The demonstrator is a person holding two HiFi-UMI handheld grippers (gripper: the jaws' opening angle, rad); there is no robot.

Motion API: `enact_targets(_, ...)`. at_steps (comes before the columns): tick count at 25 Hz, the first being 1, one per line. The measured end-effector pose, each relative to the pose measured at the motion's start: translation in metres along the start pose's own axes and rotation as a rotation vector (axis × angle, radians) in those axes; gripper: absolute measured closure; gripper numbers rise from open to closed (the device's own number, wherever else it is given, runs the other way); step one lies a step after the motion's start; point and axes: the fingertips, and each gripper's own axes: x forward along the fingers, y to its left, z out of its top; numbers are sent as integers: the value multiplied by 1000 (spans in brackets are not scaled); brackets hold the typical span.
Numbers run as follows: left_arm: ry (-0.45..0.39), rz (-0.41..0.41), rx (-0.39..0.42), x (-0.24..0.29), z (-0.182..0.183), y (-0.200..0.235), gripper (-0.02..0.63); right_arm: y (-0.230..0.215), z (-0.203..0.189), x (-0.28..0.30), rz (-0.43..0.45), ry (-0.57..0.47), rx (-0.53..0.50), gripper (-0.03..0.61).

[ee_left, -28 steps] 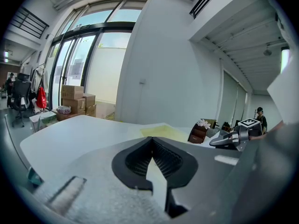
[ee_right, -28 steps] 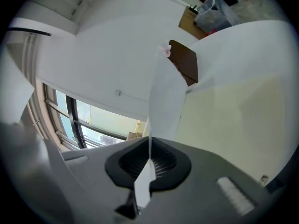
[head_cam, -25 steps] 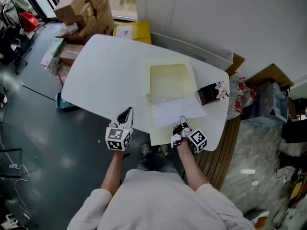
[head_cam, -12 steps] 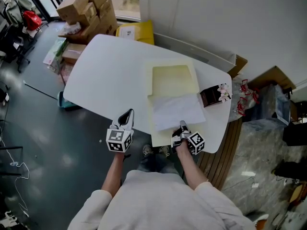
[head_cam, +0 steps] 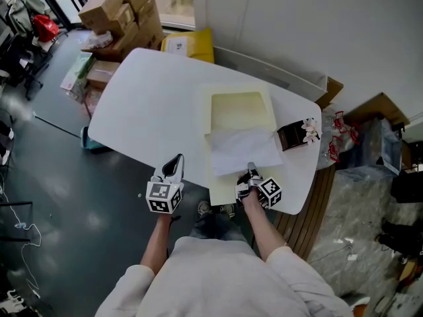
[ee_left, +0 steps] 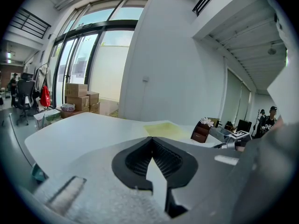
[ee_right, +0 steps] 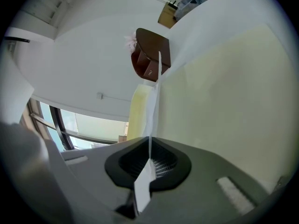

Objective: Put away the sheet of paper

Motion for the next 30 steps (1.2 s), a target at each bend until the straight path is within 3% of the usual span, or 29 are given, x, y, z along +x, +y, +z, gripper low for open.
enact_targets(14,15,15,-22,13,-3,10,609,38,-10,44,46,22,-5,577)
enact_targets(30,29,39,-42,20,-6,17,609,43,14,91,38,10,-26,577)
